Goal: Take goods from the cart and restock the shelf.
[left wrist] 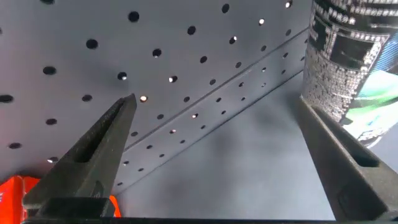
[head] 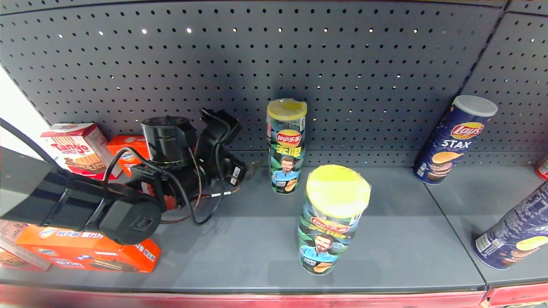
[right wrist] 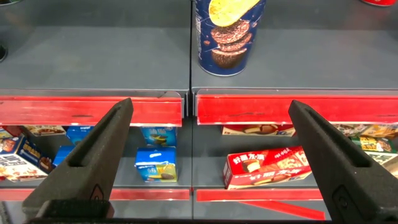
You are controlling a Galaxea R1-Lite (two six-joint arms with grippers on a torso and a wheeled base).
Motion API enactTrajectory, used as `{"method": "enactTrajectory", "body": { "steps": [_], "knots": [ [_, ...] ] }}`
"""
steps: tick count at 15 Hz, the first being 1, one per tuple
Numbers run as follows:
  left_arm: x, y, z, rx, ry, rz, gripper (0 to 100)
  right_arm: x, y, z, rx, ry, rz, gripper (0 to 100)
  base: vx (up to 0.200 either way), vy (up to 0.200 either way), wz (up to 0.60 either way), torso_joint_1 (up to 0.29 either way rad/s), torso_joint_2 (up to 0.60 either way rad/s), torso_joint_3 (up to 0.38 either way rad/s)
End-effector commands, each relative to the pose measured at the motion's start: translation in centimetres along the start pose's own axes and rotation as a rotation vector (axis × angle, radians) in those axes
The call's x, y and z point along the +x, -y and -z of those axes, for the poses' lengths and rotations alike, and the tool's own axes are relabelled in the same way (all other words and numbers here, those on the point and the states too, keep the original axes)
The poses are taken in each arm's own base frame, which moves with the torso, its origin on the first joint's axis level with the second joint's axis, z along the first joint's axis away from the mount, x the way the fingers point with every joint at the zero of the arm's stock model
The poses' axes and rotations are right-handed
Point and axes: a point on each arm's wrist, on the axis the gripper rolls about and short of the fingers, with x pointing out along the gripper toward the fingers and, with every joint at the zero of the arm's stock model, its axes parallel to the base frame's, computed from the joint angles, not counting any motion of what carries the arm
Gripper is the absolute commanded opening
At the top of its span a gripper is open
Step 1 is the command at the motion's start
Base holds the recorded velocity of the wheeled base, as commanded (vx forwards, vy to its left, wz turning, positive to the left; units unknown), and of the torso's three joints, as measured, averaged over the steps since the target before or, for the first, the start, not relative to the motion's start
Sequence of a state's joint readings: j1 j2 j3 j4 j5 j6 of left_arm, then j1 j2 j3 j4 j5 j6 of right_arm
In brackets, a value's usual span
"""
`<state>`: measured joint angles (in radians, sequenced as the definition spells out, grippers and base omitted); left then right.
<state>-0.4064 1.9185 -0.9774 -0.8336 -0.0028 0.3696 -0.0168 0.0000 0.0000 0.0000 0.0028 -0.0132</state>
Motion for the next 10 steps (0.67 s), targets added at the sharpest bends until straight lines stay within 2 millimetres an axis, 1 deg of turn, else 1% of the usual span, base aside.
{"method": "enactTrajectory", "body": {
  "steps": [1, 2, 4, 10],
  "knots": [
    [0.6, 0.6, 0.2, 0.002, -0.006, 0.004, 100, 0.0, 0.0, 0.0, -0.001, 0.0, 0.0, 100, 0.0, 0.0, 0.0, 0.0, 0.0, 0.0],
    [0.7, 0.7, 0.0, 0.002, -0.003, 0.001, 100, 0.0, 0.0, 0.0, -0.001, -0.002, 0.0, 100, 0.0, 0.0, 0.0, 0.0, 0.0, 0.0],
    [1.1, 1.2, 0.4, 0.002, -0.012, 0.015, 100, 0.0, 0.0, 0.0, -0.001, -0.002, 0.0, 100, 0.0, 0.0, 0.0, 0.0, 0.0, 0.0],
    [2.3, 2.6, -0.2, 0.001, 0.01, 0.047, 100, 0.0, 0.0, 0.0, -0.001, 0.0, 0.0, 100, 0.0, 0.0, 0.0, 0.0, 0.0, 0.0]
  ]
}}
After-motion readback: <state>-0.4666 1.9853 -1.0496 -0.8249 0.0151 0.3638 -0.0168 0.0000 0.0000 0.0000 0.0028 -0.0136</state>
